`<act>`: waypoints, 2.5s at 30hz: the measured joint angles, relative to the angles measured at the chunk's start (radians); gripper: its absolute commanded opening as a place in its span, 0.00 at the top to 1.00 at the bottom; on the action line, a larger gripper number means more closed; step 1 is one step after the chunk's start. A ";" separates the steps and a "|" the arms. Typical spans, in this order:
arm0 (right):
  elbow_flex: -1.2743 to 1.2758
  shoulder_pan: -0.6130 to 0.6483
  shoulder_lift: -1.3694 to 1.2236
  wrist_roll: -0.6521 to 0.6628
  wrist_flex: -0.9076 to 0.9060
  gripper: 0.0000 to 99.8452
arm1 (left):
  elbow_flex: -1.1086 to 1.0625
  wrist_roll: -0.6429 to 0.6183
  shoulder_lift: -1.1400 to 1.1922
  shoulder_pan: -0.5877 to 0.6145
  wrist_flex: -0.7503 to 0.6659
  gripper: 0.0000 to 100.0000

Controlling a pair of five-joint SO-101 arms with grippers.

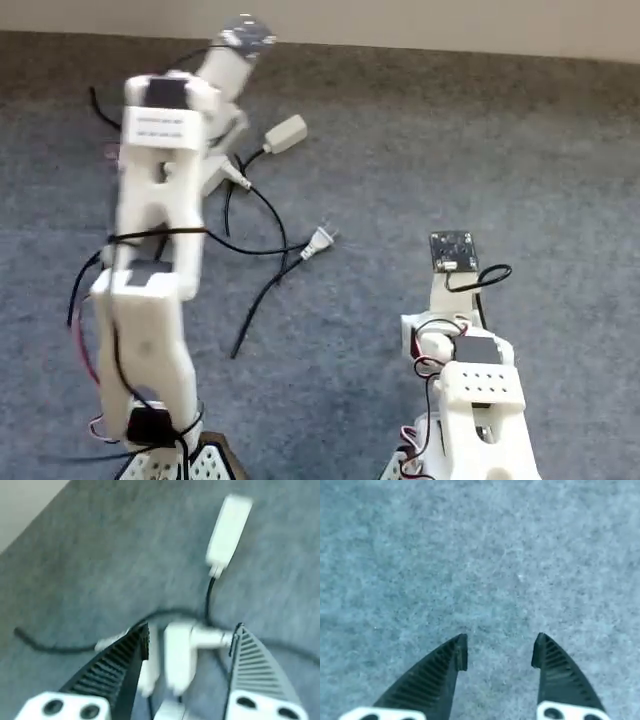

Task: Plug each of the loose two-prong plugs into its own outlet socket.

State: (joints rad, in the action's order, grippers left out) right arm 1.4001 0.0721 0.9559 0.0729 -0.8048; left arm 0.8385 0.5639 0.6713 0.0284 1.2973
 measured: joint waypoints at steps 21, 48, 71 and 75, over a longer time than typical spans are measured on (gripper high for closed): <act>0.000 0.005 0.000 0.000 0.000 0.79 | 0.783 -0.272 0.756 -0.029 -0.196 0.74; 0.000 0.005 0.000 0.000 0.000 0.79 | 0.807 -0.267 0.646 -0.072 0.008 0.74; 0.000 0.005 0.000 0.000 0.000 0.79 | 0.766 -0.272 0.764 -0.114 -0.034 0.83; 0.000 0.005 0.000 0.000 0.000 0.79 | 0.760 -0.187 0.764 -0.123 -0.034 0.99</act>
State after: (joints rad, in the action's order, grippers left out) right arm 1.4001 0.0767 0.9559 0.0729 -0.8048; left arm 1.5980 0.3767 1.4354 -0.0944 1.2635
